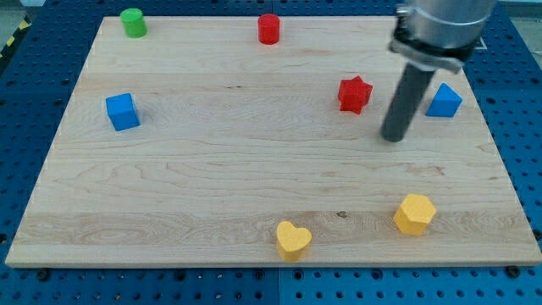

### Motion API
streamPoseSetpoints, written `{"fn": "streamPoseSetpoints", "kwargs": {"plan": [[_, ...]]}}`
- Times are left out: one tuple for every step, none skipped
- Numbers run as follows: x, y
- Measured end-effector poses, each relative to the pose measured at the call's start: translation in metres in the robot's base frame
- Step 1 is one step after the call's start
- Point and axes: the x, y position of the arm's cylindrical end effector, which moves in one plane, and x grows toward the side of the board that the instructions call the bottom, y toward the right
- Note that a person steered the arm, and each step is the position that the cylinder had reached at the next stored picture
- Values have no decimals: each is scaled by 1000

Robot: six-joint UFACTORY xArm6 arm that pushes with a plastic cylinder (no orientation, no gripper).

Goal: Push the hexagon towards the bottom left corner of the board

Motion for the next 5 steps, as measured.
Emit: {"fn": "streamPoseSetpoints", "kwargs": {"plan": [[19,-18],[19,-18],[19,-18],[19,-1],[34,44]]}}
